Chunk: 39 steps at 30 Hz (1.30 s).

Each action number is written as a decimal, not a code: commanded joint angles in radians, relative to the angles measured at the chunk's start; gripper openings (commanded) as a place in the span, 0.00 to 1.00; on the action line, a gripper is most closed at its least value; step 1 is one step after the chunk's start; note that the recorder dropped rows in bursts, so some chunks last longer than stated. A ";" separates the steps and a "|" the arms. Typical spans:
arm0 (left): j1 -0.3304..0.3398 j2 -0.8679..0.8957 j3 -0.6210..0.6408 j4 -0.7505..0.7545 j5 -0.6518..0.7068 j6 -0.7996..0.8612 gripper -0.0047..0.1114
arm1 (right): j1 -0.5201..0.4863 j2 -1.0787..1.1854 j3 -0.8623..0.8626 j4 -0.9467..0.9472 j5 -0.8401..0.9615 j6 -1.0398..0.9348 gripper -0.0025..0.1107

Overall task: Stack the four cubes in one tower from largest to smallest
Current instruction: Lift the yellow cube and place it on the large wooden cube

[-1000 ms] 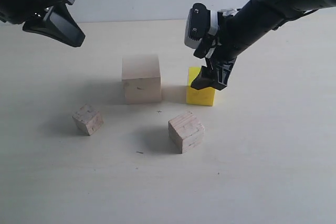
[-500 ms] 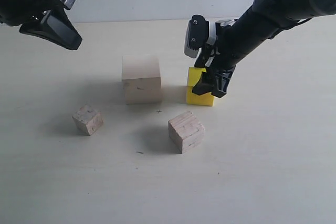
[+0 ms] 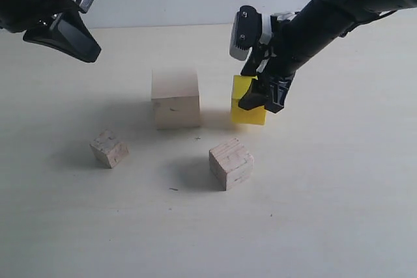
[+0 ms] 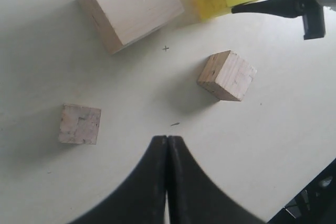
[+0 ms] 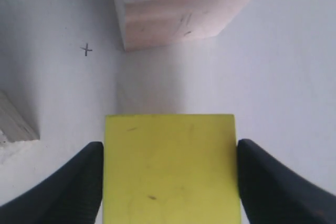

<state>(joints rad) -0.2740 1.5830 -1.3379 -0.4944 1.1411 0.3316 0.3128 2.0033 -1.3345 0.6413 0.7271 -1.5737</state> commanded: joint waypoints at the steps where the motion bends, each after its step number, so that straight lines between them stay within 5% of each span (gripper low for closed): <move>1: -0.006 -0.011 0.002 -0.002 0.001 0.005 0.04 | 0.003 -0.065 -0.031 0.002 0.001 0.004 0.02; 15: -0.006 -0.032 0.002 -0.002 0.074 0.005 0.04 | 0.019 -0.008 -0.422 0.079 0.252 0.002 0.02; 19: -0.006 -0.062 0.002 -0.002 0.080 0.003 0.04 | 0.104 0.060 -0.480 0.002 0.265 -0.005 0.02; 39: -0.006 -0.073 0.002 0.021 0.076 0.005 0.04 | 0.165 0.149 -0.500 -0.008 0.262 0.004 0.02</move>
<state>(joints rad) -0.2740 1.5162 -1.3379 -0.4762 1.2204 0.3316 0.4727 2.1598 -1.8264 0.6090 0.9900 -1.5760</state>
